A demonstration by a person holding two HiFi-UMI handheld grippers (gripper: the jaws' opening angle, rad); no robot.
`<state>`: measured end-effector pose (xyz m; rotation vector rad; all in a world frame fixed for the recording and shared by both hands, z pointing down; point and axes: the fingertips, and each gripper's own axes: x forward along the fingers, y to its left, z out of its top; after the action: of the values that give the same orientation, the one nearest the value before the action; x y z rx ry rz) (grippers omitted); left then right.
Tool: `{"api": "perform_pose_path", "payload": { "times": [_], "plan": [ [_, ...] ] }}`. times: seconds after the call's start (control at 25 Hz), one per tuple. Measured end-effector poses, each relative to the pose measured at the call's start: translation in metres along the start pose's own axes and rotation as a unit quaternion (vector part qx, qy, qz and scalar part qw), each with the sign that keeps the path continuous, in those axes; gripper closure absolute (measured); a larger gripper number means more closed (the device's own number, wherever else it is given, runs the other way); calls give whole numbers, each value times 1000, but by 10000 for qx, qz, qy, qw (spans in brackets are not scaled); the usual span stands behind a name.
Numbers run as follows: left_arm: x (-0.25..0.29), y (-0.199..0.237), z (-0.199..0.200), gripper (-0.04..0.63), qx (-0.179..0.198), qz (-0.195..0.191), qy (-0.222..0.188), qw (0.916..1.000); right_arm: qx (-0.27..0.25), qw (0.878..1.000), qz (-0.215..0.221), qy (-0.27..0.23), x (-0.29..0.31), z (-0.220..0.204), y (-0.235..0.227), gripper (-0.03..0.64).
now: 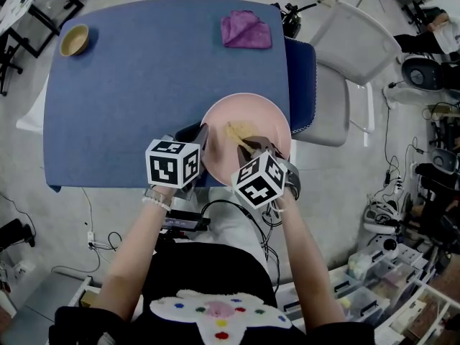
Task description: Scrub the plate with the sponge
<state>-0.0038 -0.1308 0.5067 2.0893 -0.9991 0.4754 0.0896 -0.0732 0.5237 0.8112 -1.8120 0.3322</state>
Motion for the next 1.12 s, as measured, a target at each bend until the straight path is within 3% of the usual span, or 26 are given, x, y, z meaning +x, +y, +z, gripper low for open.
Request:
{"api": "perform_pose_path", "payload": {
  "times": [0.36,0.68,0.84,0.96,1.12],
  "plan": [
    [0,-1,-1,555,-6,-9,0,10000,511,9954,-753,316,-3,-29,-51,571],
    [-1,1,1,555,-18,-37,16,10000,821,9916,-876,475,-19,-52,-55,571],
    [-1,-3,0,542,136,-230,116,9996,1159,9884,-962,190,-31,-52,-50,571],
    [-10,-6,4,490,432,-328,109,9985,1600,9817,-993,-265,-45,-44,-46,571],
    [-28,-8,18,488,916,-312,-54,9953,2042,9685,-1174,-803,-69,-34,-44,572]
  ]
}}
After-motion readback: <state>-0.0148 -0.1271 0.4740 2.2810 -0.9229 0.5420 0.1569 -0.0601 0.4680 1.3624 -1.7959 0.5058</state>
